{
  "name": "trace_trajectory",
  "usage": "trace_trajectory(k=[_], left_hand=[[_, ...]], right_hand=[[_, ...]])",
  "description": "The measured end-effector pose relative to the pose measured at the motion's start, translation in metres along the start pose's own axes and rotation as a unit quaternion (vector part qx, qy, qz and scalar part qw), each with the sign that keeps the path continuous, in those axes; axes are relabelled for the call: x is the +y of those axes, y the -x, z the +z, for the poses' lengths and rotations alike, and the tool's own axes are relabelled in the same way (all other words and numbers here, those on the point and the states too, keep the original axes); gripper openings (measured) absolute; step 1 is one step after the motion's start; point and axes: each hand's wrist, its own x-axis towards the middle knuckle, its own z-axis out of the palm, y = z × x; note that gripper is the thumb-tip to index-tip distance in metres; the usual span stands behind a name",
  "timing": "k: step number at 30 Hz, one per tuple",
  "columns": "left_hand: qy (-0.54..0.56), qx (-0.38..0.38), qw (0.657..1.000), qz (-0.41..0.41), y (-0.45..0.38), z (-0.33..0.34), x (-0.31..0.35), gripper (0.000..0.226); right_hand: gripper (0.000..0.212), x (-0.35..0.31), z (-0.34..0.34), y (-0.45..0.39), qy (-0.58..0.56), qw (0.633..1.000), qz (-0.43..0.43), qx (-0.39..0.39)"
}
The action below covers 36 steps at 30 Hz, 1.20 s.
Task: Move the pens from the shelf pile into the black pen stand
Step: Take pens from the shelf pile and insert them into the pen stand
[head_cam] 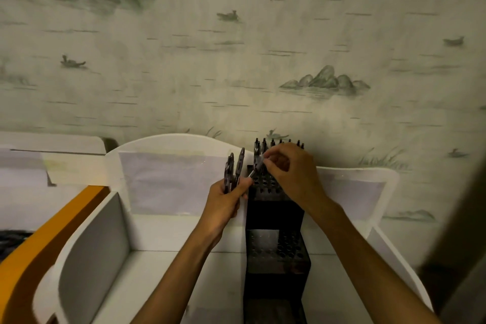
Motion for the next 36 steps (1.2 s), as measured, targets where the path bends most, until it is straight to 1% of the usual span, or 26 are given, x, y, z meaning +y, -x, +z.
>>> trace_trajectory(k=[2,4,6,11,15,17,20,23,27,30,33,36], left_hand=[[-0.007,0.004,1.0,-0.002,0.0,-0.003,0.0,0.035],[-0.013,0.007,1.0,-0.005,-0.001,-0.005,0.001,0.033],[-0.018,0.008,1.0,-0.004,-0.001,-0.006,0.0,0.032],[-0.022,0.003,1.0,0.005,-0.001,-0.009,-0.002,0.034],[-0.025,-0.013,1.0,0.002,-0.002,-0.011,-0.005,0.038],[-0.005,-0.013,1.0,-0.013,-0.003,-0.013,-0.007,0.042],[0.025,0.013,0.999,-0.024,-0.008,-0.021,-0.01,0.042],[0.027,0.031,0.998,-0.04,-0.011,-0.029,-0.013,0.038],[0.005,0.02,0.999,-0.049,-0.011,-0.033,-0.018,0.04],[-0.023,0.03,0.999,-0.032,-0.009,-0.032,-0.02,0.039],[-0.069,0.058,0.996,-0.005,-0.008,-0.034,-0.02,0.033],[-0.097,0.063,0.993,0.004,-0.009,-0.037,-0.019,0.031]], right_hand=[[0.014,0.002,0.005,0.002,0.055,0.997,-0.053,-0.01],[0.021,0.003,0.01,0.006,0.08,0.991,-0.091,-0.053],[0.025,0.003,0.014,0.007,0.08,0.987,-0.111,-0.088],[0.025,0.005,0.02,0.005,0.097,0.981,-0.136,-0.1],[0.018,0.008,0.019,0.006,0.103,0.977,-0.148,-0.116],[0.015,0.014,0.015,0.004,0.098,0.98,-0.129,-0.113],[0.013,0.024,0.005,0.0,0.085,0.991,-0.064,-0.086],[0.013,0.028,0.001,-0.002,0.042,0.998,0.018,-0.046],[0.015,0.024,0.008,-0.006,-0.013,0.994,0.109,0.022],[0.014,0.02,0.016,-0.011,-0.038,0.988,0.137,0.062],[0.014,0.018,0.024,-0.015,-0.064,0.984,0.154,0.055],[0.013,0.017,0.03,-0.017,-0.054,0.986,0.151,0.054]])
